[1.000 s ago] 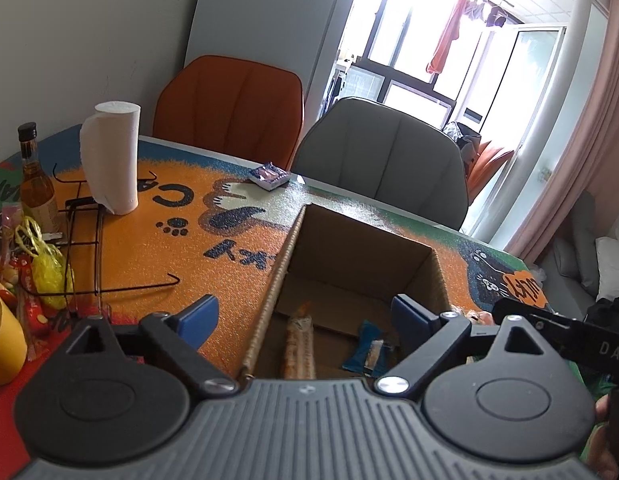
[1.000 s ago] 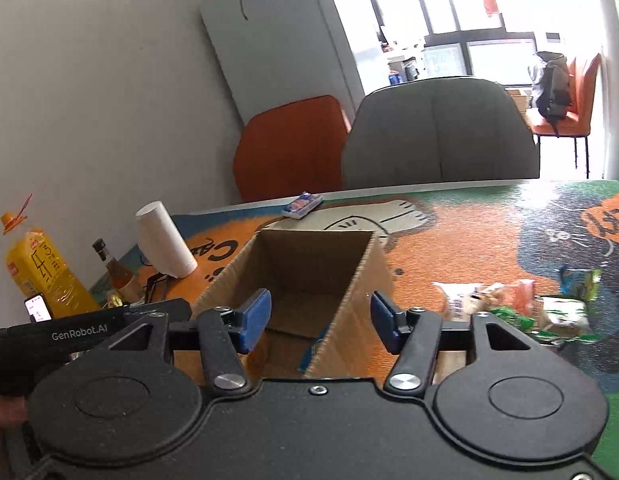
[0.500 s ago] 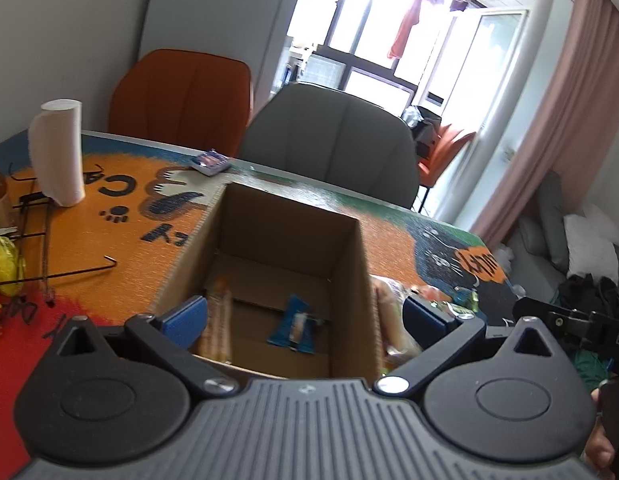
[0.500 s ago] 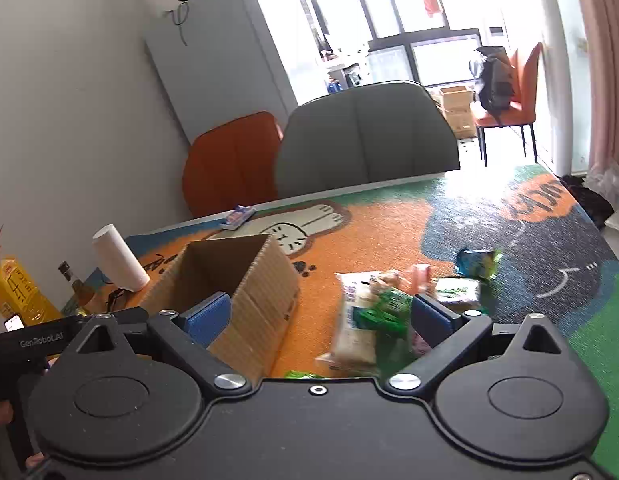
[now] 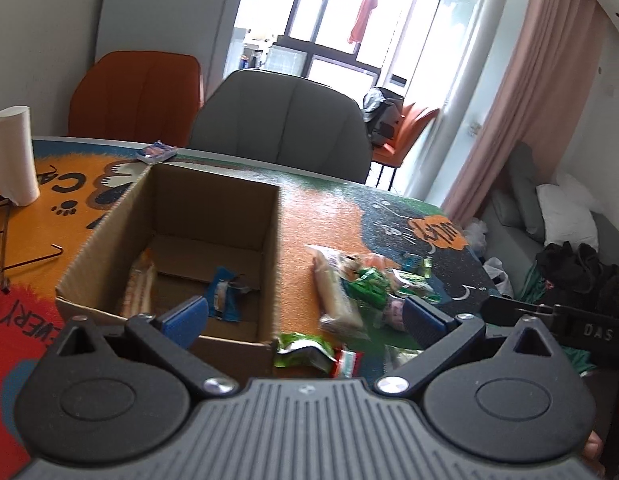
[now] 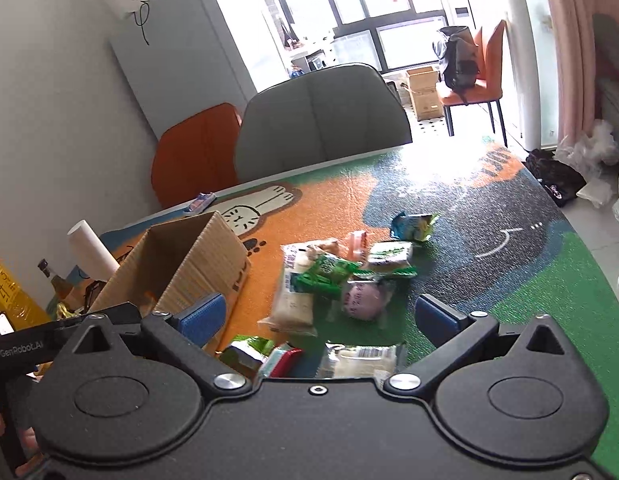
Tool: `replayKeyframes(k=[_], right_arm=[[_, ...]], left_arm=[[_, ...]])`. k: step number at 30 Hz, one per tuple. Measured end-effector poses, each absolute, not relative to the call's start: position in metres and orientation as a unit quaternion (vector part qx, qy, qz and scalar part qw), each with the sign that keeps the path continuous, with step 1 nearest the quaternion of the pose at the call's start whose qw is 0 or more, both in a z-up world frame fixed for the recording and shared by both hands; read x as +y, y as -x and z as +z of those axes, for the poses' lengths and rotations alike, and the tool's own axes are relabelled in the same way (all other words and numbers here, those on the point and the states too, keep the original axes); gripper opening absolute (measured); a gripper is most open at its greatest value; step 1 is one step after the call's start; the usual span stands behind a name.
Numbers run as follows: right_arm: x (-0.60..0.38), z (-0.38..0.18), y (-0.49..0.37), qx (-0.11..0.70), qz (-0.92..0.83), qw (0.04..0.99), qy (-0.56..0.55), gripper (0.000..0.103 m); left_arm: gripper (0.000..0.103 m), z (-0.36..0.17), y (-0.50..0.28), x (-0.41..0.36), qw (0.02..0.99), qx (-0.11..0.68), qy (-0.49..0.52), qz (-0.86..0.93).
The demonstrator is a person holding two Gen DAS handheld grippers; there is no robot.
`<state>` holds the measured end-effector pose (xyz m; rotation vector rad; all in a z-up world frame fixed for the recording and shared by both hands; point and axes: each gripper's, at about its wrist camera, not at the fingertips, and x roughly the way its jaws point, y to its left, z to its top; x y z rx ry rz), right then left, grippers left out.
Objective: Organize snacks
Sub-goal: 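Grasp the red-and-white packet with the left tool while the right tool grasps the clear white bread pack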
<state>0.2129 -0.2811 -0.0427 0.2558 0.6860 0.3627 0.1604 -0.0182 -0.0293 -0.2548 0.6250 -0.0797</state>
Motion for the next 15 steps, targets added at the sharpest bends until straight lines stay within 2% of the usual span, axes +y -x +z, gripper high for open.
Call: replayKeyframes(k=[8, 15], right_arm=[[-0.302, -0.060, -0.209, 0.350, 0.162, 0.912, -0.136, 0.103], [-0.314, -0.075, -0.208, 0.360, 0.158, 0.908, -0.145, 0.103]], left_arm=[[0.100, -0.036, -0.154, -0.050, 0.945, 0.298, 0.108, -0.076], [0.077, -0.054, -0.160, -0.069, 0.937, 0.320, 0.104, -0.091]])
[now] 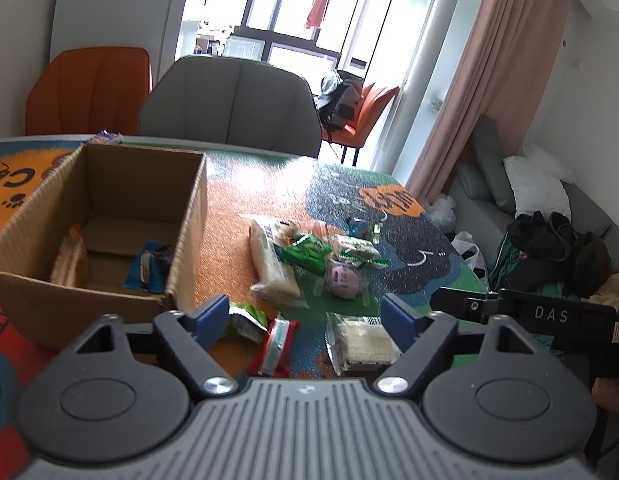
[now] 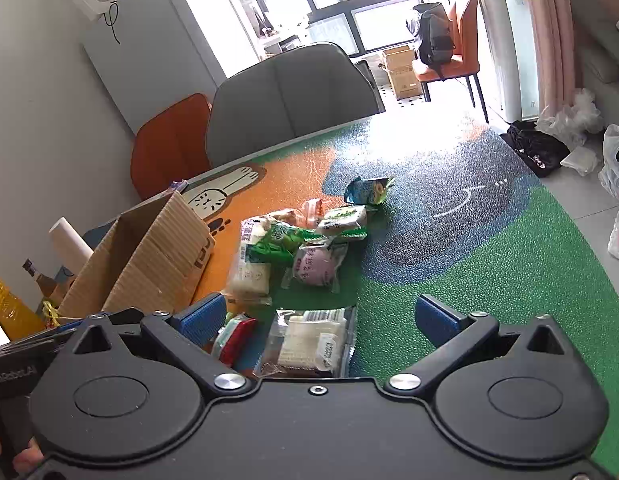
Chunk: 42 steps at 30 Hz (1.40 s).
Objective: Organize snacks
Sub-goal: 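Grasp the red-and-white packet with the left tool while the right tool grasps the clear white bread pack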
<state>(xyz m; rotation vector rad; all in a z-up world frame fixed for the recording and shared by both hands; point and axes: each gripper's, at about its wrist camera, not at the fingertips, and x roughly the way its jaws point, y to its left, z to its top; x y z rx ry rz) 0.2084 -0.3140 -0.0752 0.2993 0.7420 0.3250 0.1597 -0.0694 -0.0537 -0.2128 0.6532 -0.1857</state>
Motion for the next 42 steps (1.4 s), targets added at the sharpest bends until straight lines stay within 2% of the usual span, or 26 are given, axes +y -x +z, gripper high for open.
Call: replayKeyframes(k=[10, 15, 25, 28, 30, 34, 42], right_arm=[[-0.318, -0.104, -0.214, 0.383, 0.155, 0.899, -0.142, 0.102], [-0.313, -0.111, -0.219, 0.391, 0.156, 0.898, -0.132, 0.096], [-0.288, -0.117, -0.232, 0.400, 0.166, 0.896, -0.101, 0.094], [-0.281, -0.119, -0.237, 0.401, 0.165, 0.896, -0.093, 0.094], [-0.277, -0.121, -0.239, 0.402, 0.164, 0.896, -0.086, 0.094], [-0.266, -0.125, -0.242, 0.405, 0.163, 0.897, -0.068, 0.093], [-0.262, -0.132, -0.240, 0.406, 0.155, 0.900, -0.030, 0.087]], left_arm=[[0.057, -0.092, -0.182, -0.077, 0.924, 0.359, 0.110, -0.079], [0.047, -0.109, -0.194, -0.076, 0.918, 0.374, 0.110, -0.071], [0.044, -0.133, -0.209, -0.076, 0.906, 0.403, 0.115, -0.061], [0.035, -0.134, -0.209, -0.076, 0.907, 0.401, 0.114, -0.062], [0.022, -0.134, -0.211, -0.074, 0.905, 0.404, 0.120, -0.060], [0.019, -0.134, -0.210, -0.072, 0.904, 0.405, 0.124, -0.063], [0.019, -0.133, -0.209, -0.073, 0.902, 0.408, 0.121, -0.071]])
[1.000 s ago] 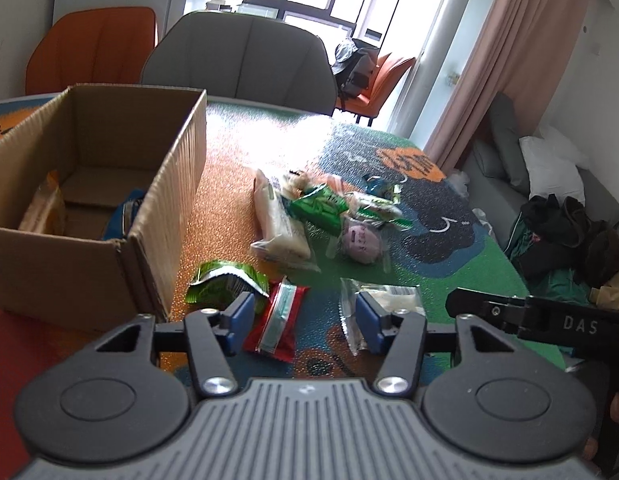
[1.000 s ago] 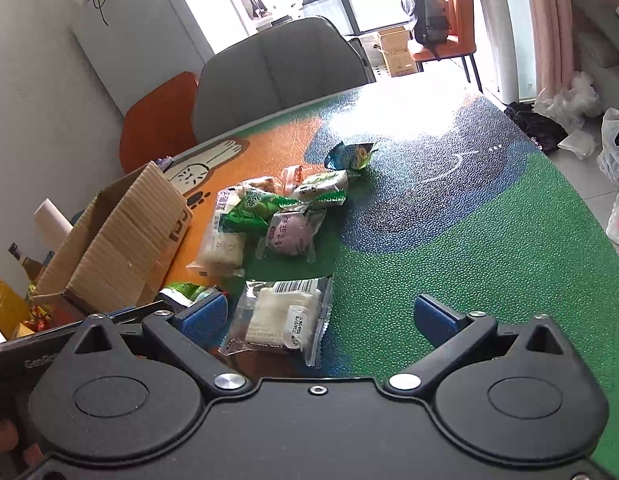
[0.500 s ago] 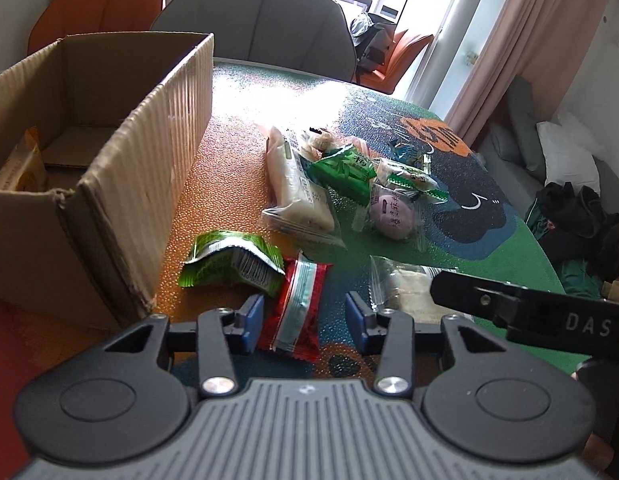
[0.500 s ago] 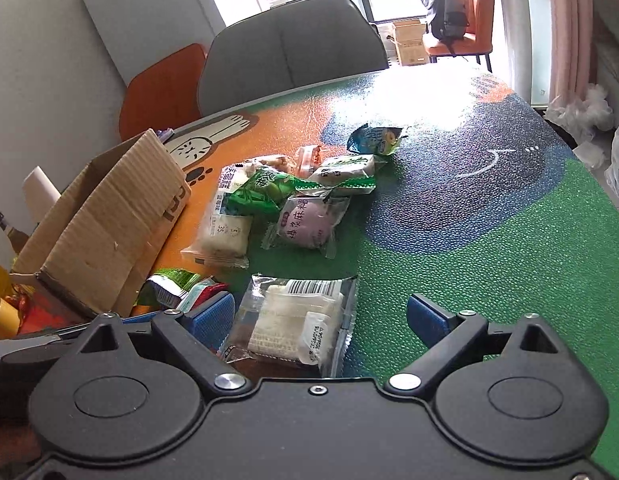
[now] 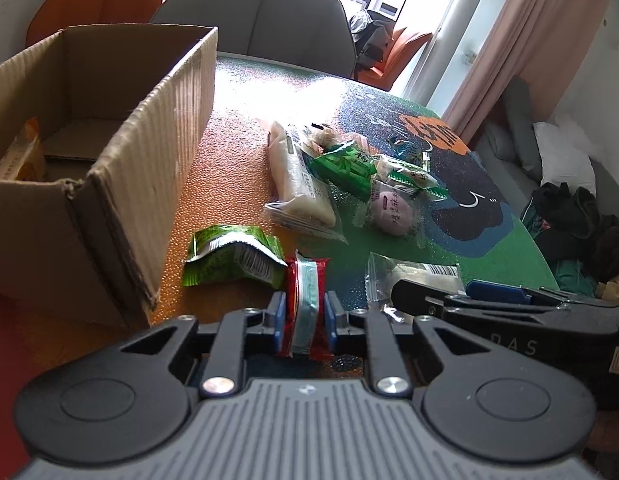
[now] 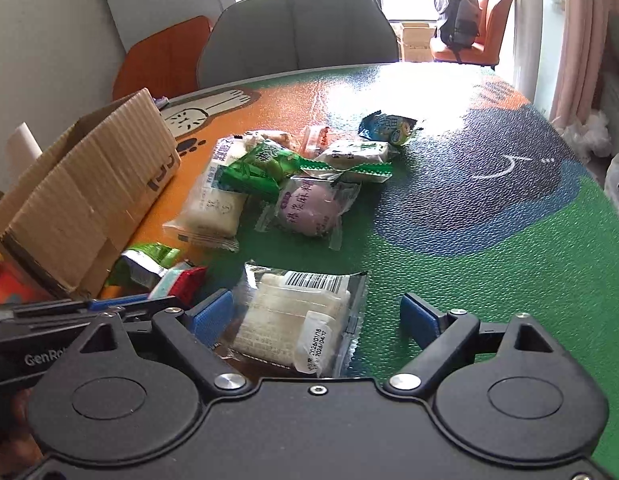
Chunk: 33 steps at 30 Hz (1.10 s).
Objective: Organize snacks
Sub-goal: 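Grasp the red-and-white packet with the left tool while the right tool grasps the clear white bread pack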
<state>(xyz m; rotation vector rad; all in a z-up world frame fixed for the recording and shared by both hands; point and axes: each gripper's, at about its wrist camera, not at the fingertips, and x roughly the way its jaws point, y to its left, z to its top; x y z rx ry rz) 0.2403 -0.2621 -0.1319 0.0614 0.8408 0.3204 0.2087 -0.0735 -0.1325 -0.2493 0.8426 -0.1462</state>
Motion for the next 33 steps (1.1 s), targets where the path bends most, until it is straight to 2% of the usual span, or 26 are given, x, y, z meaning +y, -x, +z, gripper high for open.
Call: replayKeyframes(k=[9, 16, 22, 26, 33], right_arm=[[-0.293, -0.125, -0.234, 0.404, 0.098, 0.909, -0.020, 0.089], [-0.278, -0.131, -0.236, 0.409, 0.107, 0.906, 0.007, 0.091], [-0.276, -0.133, -0.234, 0.399, 0.107, 0.910, 0.019, 0.064], [-0.280, -0.124, -0.232, 0.388, 0.119, 0.914, 0.003, 0.057], [-0.278, -0.110, -0.230, 0.370, 0.138, 0.918, -0.017, 0.055]], left_arm=[[0.023, -0.133, -0.211, -0.097, 0.909, 0.400, 0.084, -0.074], [0.019, -0.126, -0.209, -0.092, 0.910, 0.397, 0.095, -0.078], [0.019, -0.111, -0.204, -0.089, 0.915, 0.382, 0.098, -0.082], [0.019, -0.106, -0.203, -0.088, 0.916, 0.378, 0.102, -0.088], [0.018, -0.090, -0.198, -0.082, 0.923, 0.359, 0.109, -0.090]])
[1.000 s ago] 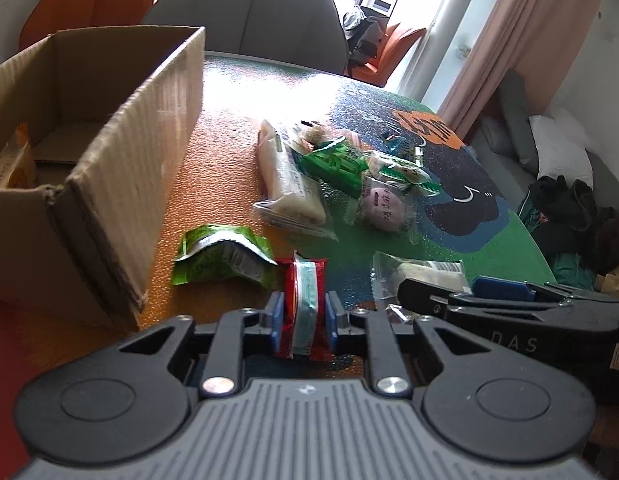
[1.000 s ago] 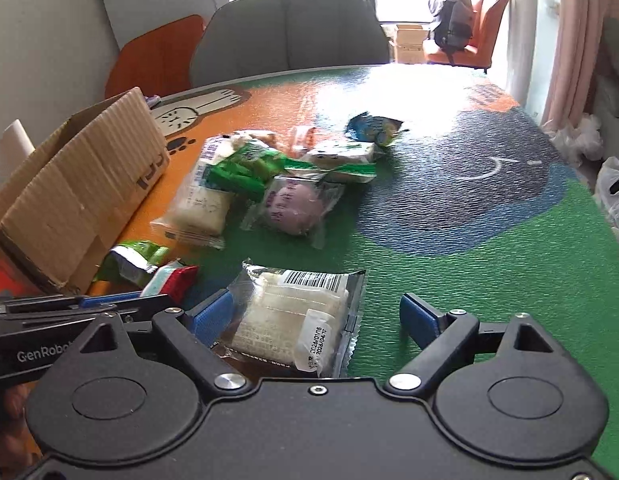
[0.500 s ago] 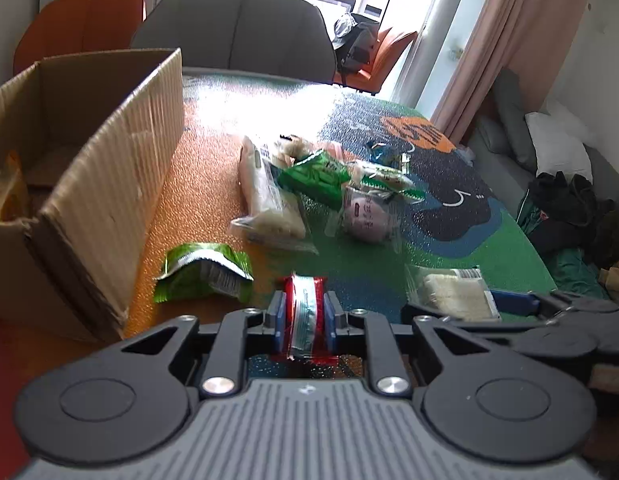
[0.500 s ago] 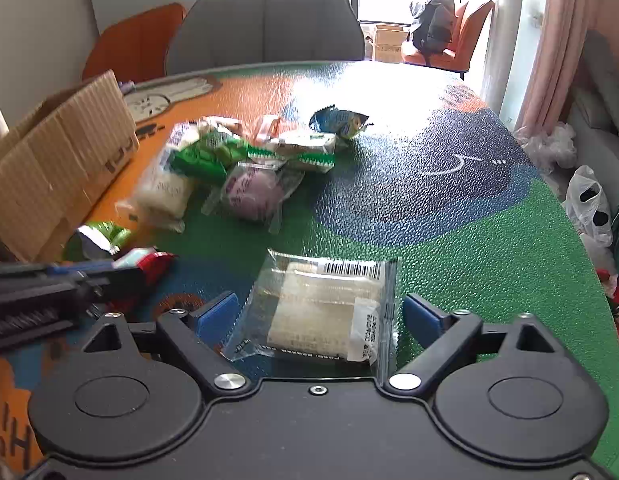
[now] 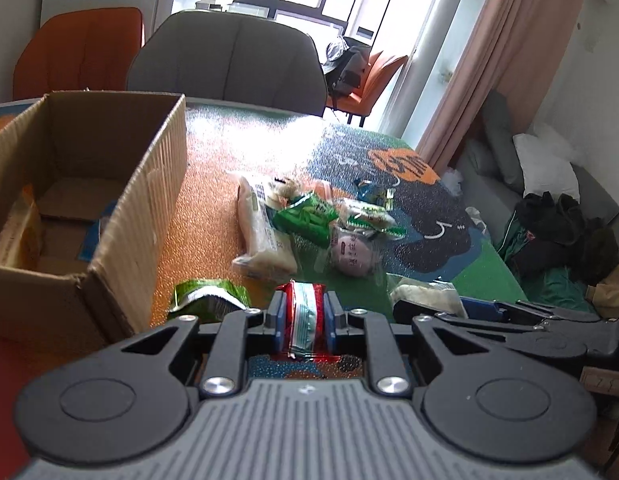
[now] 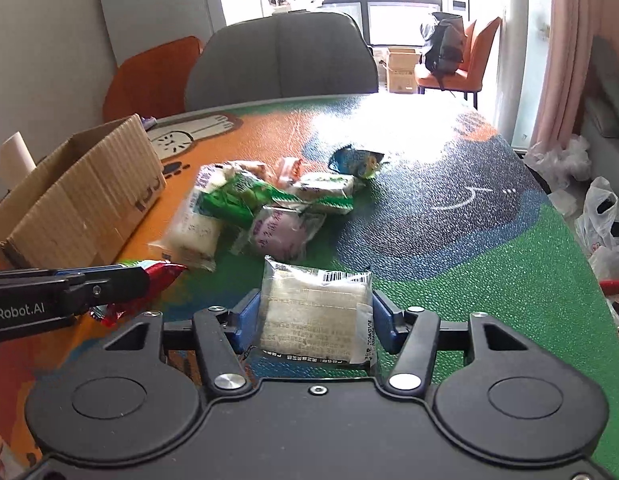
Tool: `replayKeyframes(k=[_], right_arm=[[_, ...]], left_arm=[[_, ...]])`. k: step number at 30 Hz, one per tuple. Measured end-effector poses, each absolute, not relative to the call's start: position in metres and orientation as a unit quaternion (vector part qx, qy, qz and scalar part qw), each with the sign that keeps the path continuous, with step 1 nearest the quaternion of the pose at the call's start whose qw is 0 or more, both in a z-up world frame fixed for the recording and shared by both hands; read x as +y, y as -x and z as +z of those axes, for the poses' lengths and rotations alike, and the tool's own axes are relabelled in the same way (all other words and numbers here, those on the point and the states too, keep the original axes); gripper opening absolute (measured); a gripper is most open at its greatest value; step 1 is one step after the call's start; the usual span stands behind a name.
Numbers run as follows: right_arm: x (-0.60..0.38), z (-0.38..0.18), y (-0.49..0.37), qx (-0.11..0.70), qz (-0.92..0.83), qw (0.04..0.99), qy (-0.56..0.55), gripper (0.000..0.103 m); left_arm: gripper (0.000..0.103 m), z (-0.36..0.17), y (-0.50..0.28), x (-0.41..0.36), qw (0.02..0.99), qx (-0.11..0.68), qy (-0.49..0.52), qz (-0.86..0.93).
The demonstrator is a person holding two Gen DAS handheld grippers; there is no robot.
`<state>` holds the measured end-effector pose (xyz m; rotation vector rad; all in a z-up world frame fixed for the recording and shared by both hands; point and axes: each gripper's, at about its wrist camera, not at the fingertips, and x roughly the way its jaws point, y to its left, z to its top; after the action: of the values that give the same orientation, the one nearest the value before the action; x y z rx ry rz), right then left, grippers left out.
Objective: Organize snacks
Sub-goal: 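Grasp the red-and-white packet with the left tool while the right tool grasps the clear white bread pack, then carry both packets over the cardboard box and open both tools to release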
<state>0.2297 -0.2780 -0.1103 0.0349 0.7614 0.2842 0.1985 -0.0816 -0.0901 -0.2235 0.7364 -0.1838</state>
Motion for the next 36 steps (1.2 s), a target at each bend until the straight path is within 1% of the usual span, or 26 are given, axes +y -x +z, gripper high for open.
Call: replayKeyframes(k=[17, 26, 36], right_arm=[[-0.241, -0.053, -0.236, 0.305, 0.189, 0.933, -0.024, 0.054], [-0.208, -0.030, -0.237, 0.284, 0.217, 0.934, -0.008, 0.054], [-0.173, -0.025, -0.235, 0.279, 0.246, 0.928, 0.005, 0.054]], left_arm=[[0.018, -0.027, -0.191, -0.049, 0.949, 0.290, 0.107, -0.065], [0.018, -0.015, -0.186, -0.002, 0.955, 0.270, 0.122, -0.019], [0.018, -0.013, -0.181, 0.043, 0.953, 0.273, 0.130, 0.023]])
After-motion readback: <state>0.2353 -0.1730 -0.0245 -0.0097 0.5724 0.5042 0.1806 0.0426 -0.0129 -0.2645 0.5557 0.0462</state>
